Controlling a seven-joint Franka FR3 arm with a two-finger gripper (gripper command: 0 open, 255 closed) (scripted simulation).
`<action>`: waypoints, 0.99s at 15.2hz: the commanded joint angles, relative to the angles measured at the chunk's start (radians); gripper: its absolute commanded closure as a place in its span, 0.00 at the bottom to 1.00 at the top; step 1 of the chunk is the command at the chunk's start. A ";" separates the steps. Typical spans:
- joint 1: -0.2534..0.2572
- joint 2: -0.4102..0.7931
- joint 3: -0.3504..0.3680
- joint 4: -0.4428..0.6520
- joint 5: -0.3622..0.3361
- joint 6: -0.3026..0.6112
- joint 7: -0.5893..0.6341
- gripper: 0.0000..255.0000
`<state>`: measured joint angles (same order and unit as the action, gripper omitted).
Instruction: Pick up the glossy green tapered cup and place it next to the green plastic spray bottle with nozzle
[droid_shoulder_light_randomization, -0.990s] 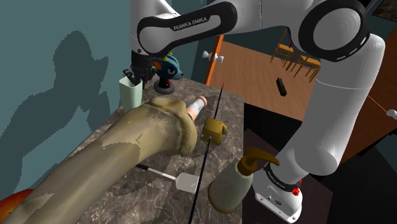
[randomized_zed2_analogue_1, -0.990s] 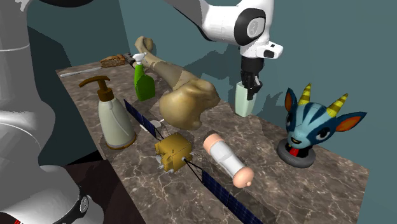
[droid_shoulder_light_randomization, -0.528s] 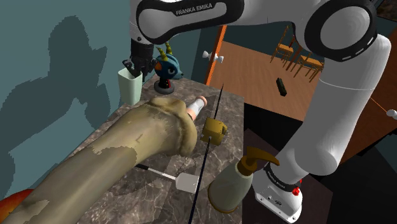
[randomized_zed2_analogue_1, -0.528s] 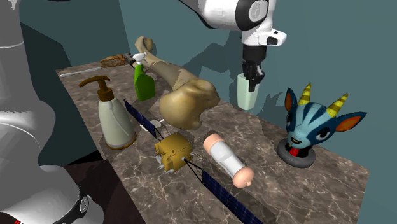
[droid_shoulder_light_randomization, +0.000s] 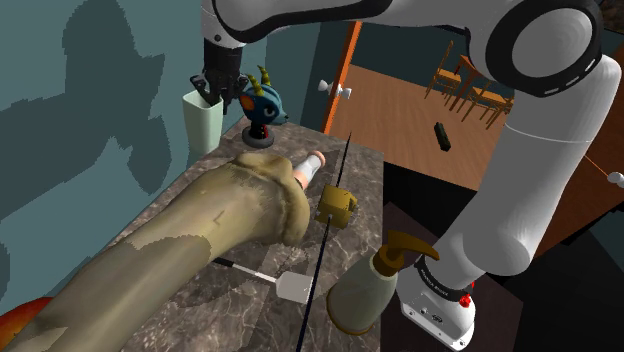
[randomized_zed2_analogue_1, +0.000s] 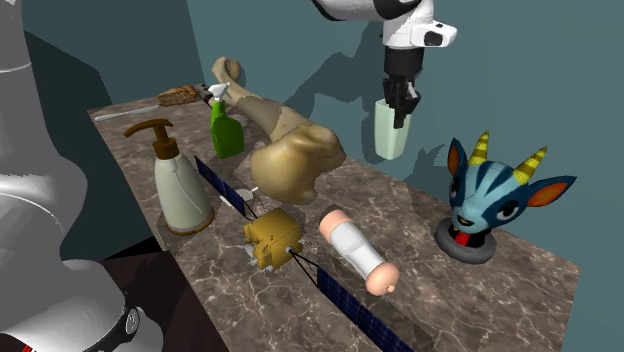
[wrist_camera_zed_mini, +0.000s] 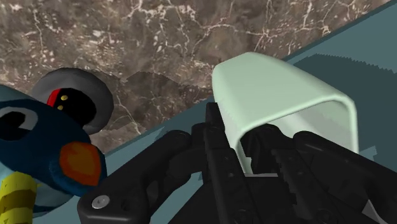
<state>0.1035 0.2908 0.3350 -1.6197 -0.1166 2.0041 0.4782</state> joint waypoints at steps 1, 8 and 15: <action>-0.001 -0.006 0.001 0.020 0.003 -0.025 -0.004 1.00; 0.002 -0.012 0.003 0.106 0.007 -0.116 -0.008 1.00; 0.009 -0.005 0.005 0.210 0.007 -0.213 -0.011 1.00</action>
<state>0.1110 0.2836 0.3401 -1.4252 -0.1093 1.8035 0.4676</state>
